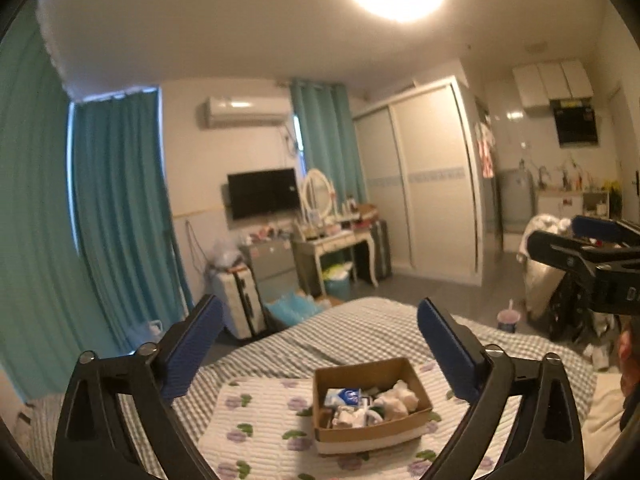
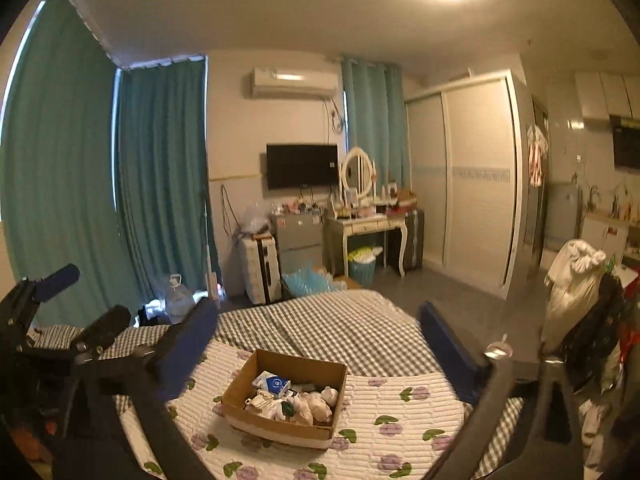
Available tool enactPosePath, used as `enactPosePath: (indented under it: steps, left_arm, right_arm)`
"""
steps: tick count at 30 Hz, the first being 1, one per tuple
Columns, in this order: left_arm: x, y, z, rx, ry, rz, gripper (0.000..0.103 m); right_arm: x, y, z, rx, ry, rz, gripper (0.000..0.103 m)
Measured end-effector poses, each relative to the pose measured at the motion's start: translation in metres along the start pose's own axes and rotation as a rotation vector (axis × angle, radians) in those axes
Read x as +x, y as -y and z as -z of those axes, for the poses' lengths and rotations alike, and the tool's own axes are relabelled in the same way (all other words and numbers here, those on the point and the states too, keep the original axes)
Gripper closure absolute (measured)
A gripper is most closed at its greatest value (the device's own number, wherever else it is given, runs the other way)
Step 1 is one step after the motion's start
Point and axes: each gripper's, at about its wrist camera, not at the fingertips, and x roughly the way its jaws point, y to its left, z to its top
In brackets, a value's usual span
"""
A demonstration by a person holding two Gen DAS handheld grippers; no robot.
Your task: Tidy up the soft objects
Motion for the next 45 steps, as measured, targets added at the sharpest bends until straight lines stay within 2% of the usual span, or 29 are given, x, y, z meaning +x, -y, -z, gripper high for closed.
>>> enactPosePath:
  steps: [3,8,12,15,18,21,45]
  left_arm:
    - [-0.013,-0.002,0.018,-0.039,-0.001,-0.002,0.002]
    - [0.006,-0.001,0.062,-0.067,-0.052,-0.026,0.002]
    - [0.028,0.001,0.101,-0.087,-0.105,-0.044,0.002]
    - [0.046,0.002,0.128,-0.077,-0.135,-0.066,0.002]
    - [0.053,0.008,0.149,-0.055,-0.164,-0.064,0.002]
    - [0.060,0.013,0.160,-0.033,-0.186,-0.054,0.002]
    - [0.066,0.010,0.173,-0.079,-0.248,-0.030,0.002]
  right_arm:
    - [-0.023,0.005,0.018,0.031,0.030,-0.005,0.000]
    - [-0.027,0.012,0.066,0.048,0.092,-0.023,0.000]
    - [0.014,0.007,0.122,0.022,0.047,0.040,0.000]
    - [0.046,0.008,0.161,0.062,-0.002,0.009,0.000]
    - [0.072,0.010,0.184,0.086,-0.063,-0.008,0.000]
    - [0.086,0.008,0.194,0.069,-0.108,0.002,0.000]
    - [0.097,0.004,0.203,0.066,-0.143,-0.010,0.000]
